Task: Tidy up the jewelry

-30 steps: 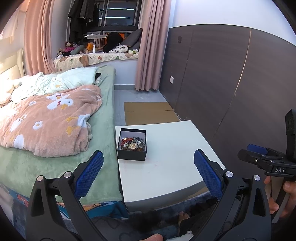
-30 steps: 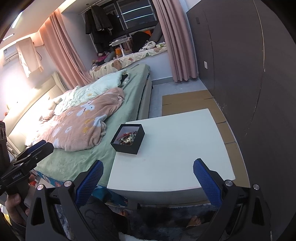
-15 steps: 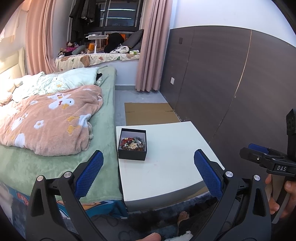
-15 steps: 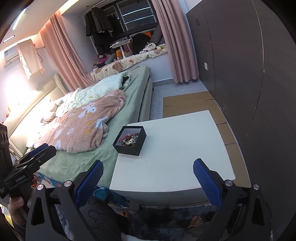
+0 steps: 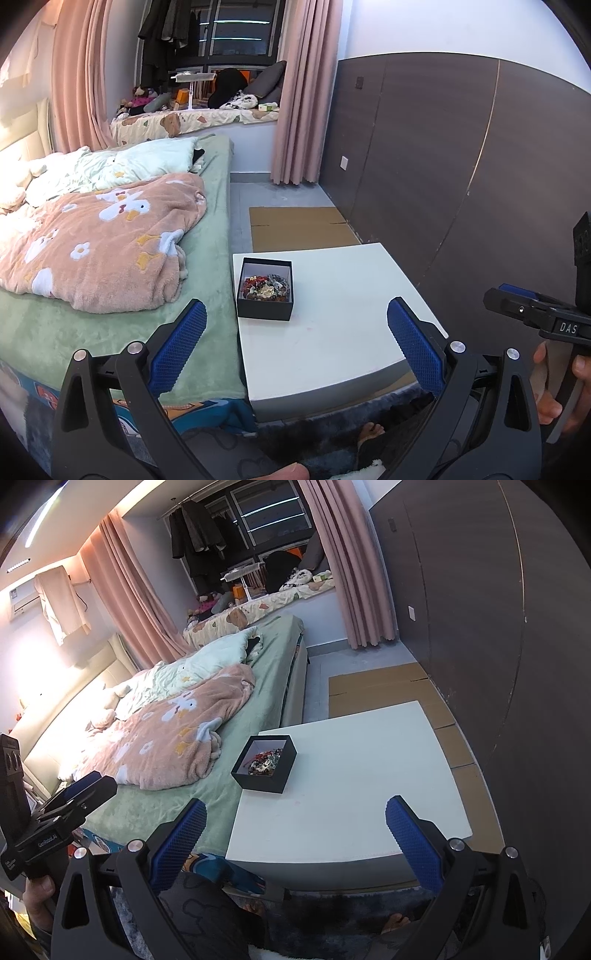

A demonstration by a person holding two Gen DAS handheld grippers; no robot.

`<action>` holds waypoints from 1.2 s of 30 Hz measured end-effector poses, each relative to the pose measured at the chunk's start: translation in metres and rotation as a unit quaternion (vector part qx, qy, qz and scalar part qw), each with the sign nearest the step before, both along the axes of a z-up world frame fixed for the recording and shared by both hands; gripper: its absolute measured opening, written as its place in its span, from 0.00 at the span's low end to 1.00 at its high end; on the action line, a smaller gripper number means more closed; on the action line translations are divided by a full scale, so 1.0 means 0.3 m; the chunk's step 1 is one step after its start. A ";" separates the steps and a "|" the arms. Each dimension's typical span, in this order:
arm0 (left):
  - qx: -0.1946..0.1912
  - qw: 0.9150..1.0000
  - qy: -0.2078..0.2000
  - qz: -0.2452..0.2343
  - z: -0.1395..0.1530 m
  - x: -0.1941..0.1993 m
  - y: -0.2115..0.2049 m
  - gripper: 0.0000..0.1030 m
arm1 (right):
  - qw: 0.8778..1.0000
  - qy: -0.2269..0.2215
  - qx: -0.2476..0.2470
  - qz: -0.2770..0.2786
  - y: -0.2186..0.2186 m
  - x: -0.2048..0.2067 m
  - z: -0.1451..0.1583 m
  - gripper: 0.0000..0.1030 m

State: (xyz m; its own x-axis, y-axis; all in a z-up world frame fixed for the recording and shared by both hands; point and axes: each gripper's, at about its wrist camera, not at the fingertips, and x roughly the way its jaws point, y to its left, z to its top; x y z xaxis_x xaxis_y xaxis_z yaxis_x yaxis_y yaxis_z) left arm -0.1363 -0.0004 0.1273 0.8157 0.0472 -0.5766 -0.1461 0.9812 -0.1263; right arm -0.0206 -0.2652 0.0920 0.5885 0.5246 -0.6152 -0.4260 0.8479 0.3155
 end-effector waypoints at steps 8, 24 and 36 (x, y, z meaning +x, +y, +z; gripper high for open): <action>0.002 1.000 -0.002 0.002 0.003 -0.006 -0.001 0.95 | 1.000 0.001 0.000 -0.001 -0.001 -0.003 0.000 0.93; -0.007 1.000 -0.001 0.004 0.012 0.002 0.010 0.95 | 1.000 0.005 -0.005 -0.008 -0.008 0.004 -0.008 0.93; -0.009 1.000 0.010 0.001 -0.003 0.048 0.032 0.95 | 1.000 0.016 -0.007 -0.023 -0.023 0.046 -0.035 0.93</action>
State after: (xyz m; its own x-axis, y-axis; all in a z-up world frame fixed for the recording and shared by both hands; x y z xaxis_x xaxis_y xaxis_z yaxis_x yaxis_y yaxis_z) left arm -0.1219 0.0090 0.1263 0.8043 0.0377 -0.5930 -0.1504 0.9784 -0.1417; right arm -0.0068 -0.2723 0.0815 0.5916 0.4888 -0.6411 -0.3763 0.8707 0.3166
